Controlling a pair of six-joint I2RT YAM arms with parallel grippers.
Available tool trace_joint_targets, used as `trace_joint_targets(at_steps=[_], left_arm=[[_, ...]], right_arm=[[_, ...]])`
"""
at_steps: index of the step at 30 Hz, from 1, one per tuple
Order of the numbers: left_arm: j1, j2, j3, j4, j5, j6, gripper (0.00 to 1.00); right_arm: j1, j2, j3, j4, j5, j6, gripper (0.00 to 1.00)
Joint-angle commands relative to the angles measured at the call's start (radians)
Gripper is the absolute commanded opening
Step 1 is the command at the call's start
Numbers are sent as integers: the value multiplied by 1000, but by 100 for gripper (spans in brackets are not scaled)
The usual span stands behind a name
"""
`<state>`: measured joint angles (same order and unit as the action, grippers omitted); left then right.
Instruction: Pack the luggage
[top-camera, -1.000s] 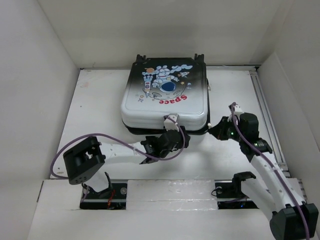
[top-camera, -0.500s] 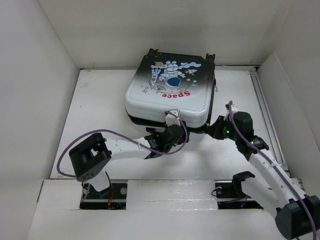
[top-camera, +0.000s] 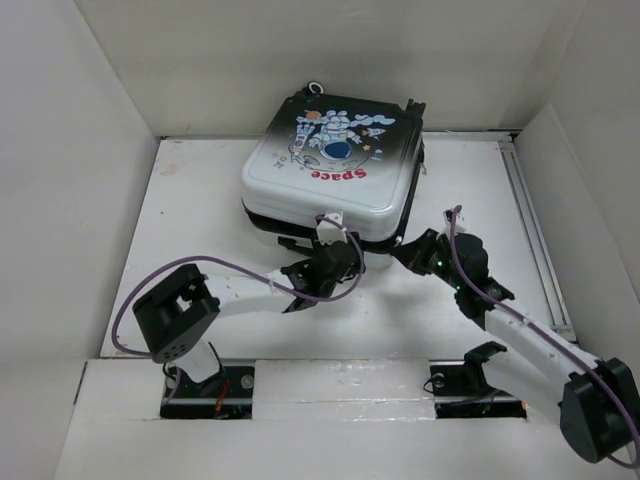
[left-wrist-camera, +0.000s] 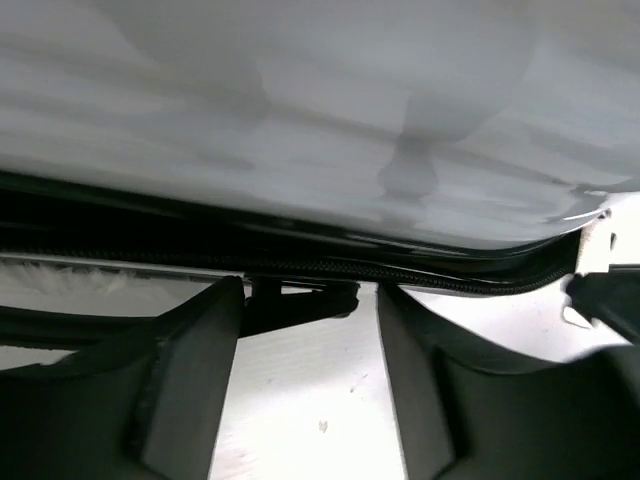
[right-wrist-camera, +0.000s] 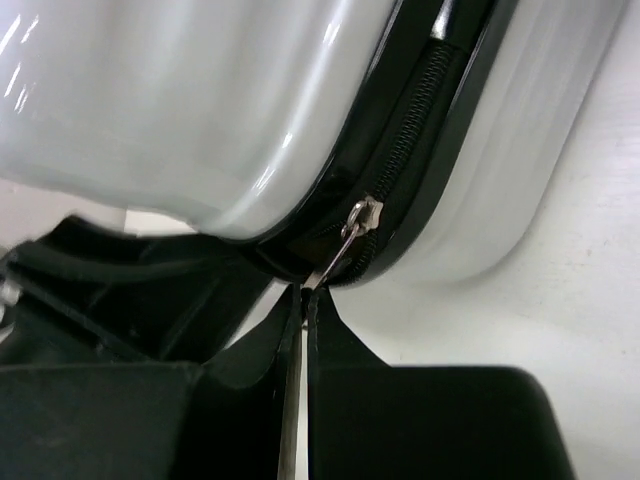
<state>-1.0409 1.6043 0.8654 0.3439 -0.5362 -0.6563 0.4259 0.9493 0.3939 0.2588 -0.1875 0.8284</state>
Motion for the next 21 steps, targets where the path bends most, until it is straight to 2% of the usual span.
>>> trace_joint_targets(at_steps=[1,3,5,7,8,11,12,13,16,18,20,21], left_arm=[[-5,-101,-100,201,98,-164,59],[5,-217,-155,152,52,-152,70],[5,-300,-166,61,-3,-141,74],[5,-470,-196,8,-48,-120,81],[16,-471,-197,-8,-48,-120,83],[42,-601,-197,-63,-77,-120,91],[56,-624,-197,-92,-94,-130,98],[74,-659,-183,-121,-108,-143,100],[209,-682,-157,-213,-108,-160,100],[414,-682,-157,-246,-30,-183,100],[604,-682,-233,-217,205,-235,100],[807,-682,-271,-157,307,-259,100]], right_arm=[[58,-144,94,-90,-579,-89,0],[-21,-155,94,-150,-579,-130,0],[-68,-164,117,-266,-579,-211,0],[-148,-188,151,-376,-529,-280,0],[-148,-188,151,-418,-529,-307,0],[-219,-227,197,-538,-471,-397,0],[-237,-236,197,-593,-454,-408,0],[-274,-247,206,-616,-417,-419,0],[-326,-288,227,-705,-334,-457,0],[-326,-311,227,-684,-334,-457,0],[-326,-311,238,-716,-279,-457,0],[-326,-322,238,-716,-279,-457,0]])
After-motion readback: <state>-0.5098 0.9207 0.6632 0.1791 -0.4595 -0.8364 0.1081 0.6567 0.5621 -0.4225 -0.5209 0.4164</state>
